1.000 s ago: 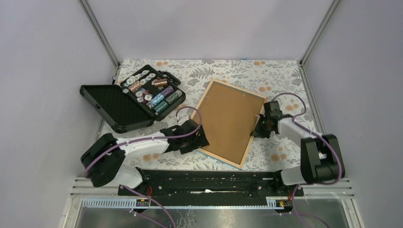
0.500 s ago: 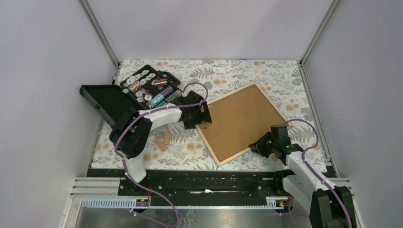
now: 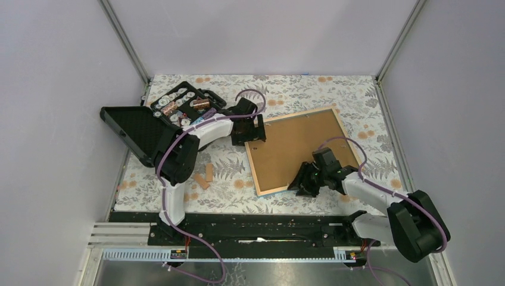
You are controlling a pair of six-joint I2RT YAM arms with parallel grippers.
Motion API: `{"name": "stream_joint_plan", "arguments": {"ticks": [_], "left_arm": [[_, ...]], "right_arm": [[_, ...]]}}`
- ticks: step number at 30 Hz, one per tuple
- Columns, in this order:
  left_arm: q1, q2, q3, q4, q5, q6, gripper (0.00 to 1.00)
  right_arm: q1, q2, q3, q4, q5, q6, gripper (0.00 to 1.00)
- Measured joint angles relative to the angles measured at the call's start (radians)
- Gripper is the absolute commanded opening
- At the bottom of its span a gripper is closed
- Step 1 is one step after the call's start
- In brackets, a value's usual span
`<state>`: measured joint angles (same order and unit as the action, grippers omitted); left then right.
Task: Put the photo into the frame
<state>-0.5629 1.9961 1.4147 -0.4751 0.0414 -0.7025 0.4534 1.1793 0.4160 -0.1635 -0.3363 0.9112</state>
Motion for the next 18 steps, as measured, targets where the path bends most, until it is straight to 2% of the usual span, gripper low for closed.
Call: {"name": "stream_joint_plan", "arguments": {"ticks": [2, 5, 9, 13, 15, 18], "left_arm": [[-0.016, -0.005, 0.016, -0.003, 0.011, 0.016, 0.99], [-0.034, -0.056, 0.016, -0.031, 0.010, 0.045, 0.99], [-0.010, -0.227, -0.014, -0.071, 0.045, 0.089, 0.99], [0.054, -0.396, 0.008, -0.110, 0.104, 0.145, 0.99], [0.072, -0.425, 0.056, -0.138, 0.135, 0.178, 0.99], [0.066, -0.433, 0.112, -0.148, 0.190, 0.222, 0.99]], "right_arm": [[0.039, -0.002, 0.022, -0.045, -0.047, -0.050, 0.76], [0.050, -0.071, 0.111, -0.189, -0.034, -0.141, 0.99], [0.049, -0.132, 0.327, -0.349, 0.099, -0.261, 1.00], [0.011, -0.081, 0.552, -0.447, 0.309, -0.352, 1.00], [-0.062, -0.035, 0.597, -0.462, 0.361, -0.378, 1.00], [-0.272, 0.063, 0.607, -0.465, 0.387, -0.408, 1.00]]}}
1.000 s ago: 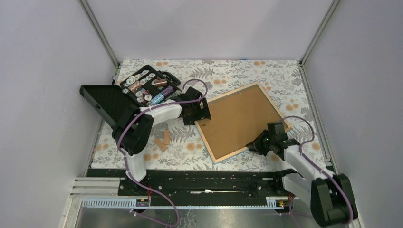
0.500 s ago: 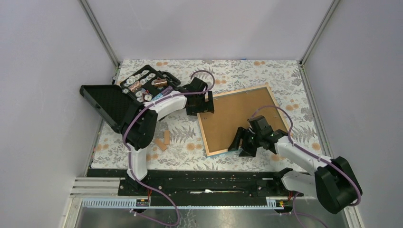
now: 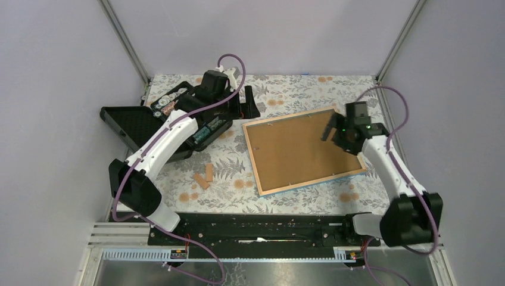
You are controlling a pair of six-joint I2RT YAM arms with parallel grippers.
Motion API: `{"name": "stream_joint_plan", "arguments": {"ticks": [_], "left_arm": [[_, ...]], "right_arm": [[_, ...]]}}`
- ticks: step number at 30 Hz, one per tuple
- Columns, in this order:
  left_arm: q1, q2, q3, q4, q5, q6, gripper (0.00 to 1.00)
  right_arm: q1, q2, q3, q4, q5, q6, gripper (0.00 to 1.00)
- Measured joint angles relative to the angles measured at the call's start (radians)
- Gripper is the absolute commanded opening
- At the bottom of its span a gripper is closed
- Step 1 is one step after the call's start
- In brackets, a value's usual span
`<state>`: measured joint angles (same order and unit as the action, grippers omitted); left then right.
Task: Put the photo into the frame
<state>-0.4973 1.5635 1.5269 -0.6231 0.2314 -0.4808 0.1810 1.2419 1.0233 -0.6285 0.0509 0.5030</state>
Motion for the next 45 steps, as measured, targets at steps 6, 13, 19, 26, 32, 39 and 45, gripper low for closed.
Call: {"name": "stream_joint_plan", "arguments": {"ticks": [6, 13, 19, 26, 32, 39, 45], "left_arm": [[-0.010, -0.028, -0.110, -0.003, 0.028, 0.043, 0.99], [-0.020, -0.019, -0.245, 0.044, 0.140, 0.025, 0.99], [-0.066, 0.109, -0.275, 0.130, 0.210, -0.023, 0.99], [-0.069, 0.253, -0.329, 0.144, 0.208, -0.075, 0.99], [-0.068, 0.250, -0.335, 0.153, 0.142, -0.078, 0.99], [-0.055, 0.307, -0.327, 0.150, 0.141, -0.107, 0.99], [-0.008, 0.315, -0.304, 0.124, 0.114, -0.113, 0.99]], "right_arm": [[-0.367, 0.206, 0.003, 0.011, 0.000, -0.025, 0.99], [-0.483, 0.347, 0.047, 0.033, -0.002, -0.057, 1.00], [-0.489, 0.443, 0.085, 0.092, -0.009, -0.087, 0.99], [-0.498, 0.475, 0.040, 0.160, -0.078, -0.095, 0.86], [-0.502, 0.425, -0.085, 0.304, -0.169, -0.096, 0.81], [-0.500, 0.260, -0.290, 0.429, -0.279, -0.103, 0.75], [-0.443, 0.155, -0.379, 0.441, -0.275, -0.099, 0.76]]}}
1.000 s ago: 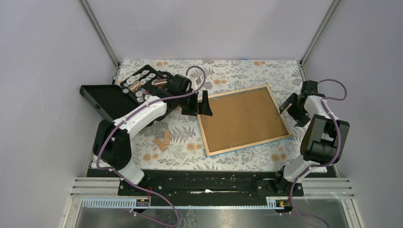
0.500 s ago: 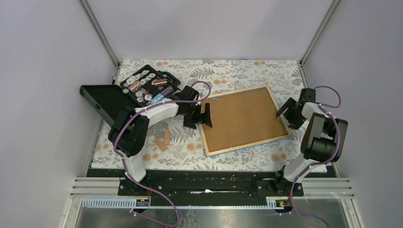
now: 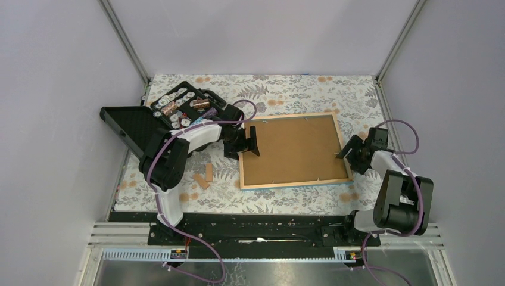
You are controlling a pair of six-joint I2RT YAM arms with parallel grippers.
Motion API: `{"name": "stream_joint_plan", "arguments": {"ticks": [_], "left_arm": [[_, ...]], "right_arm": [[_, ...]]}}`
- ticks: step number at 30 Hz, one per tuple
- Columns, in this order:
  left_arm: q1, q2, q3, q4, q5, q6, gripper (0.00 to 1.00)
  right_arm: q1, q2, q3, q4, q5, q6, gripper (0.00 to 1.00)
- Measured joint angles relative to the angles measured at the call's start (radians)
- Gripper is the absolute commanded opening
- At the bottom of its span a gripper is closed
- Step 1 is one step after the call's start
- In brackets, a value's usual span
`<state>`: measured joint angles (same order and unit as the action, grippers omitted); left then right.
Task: Put the photo into the frame
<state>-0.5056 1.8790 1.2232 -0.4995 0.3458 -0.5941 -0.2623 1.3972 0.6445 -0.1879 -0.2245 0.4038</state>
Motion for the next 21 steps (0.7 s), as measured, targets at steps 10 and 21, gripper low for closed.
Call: {"name": "stream_joint_plan", "arguments": {"ticks": [10, 21], "left_arm": [[0.001, 0.004, 0.017, -0.023, -0.029, 0.024, 0.99], [0.002, 0.004, 0.017, -0.024, -0.025, 0.026, 0.99]], "right_arm": [[0.036, 0.138, 0.160, -0.170, 0.056, -0.007, 0.99], [0.069, 0.166, 0.205, -0.216, 0.090, 0.002, 0.88]]}}
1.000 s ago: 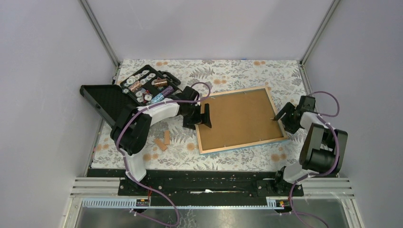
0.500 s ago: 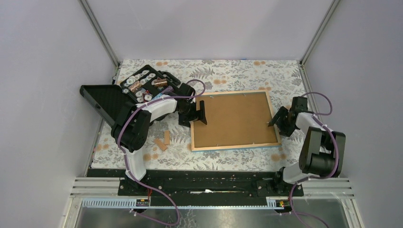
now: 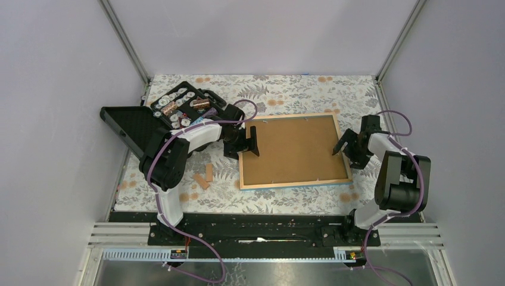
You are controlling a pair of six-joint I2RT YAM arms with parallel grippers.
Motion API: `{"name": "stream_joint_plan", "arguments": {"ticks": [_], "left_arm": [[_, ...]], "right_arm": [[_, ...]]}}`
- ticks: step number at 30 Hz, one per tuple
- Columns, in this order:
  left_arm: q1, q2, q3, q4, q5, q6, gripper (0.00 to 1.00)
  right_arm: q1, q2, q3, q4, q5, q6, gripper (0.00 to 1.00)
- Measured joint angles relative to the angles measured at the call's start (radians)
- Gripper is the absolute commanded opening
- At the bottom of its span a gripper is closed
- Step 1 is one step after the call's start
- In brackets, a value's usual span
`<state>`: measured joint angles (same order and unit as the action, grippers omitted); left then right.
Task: Put the photo into the frame
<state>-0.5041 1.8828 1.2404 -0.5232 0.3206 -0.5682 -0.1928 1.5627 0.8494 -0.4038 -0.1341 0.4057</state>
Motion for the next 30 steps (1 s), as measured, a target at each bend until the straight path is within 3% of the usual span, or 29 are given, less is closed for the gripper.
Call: {"name": "stream_joint_plan", "arguments": {"ticks": [30], "left_arm": [[0.002, -0.002, 0.000, -0.001, 0.012, 0.010, 0.99]], "right_arm": [[0.031, 0.135, 0.148, -0.100, 0.108, 0.037, 0.90]]}}
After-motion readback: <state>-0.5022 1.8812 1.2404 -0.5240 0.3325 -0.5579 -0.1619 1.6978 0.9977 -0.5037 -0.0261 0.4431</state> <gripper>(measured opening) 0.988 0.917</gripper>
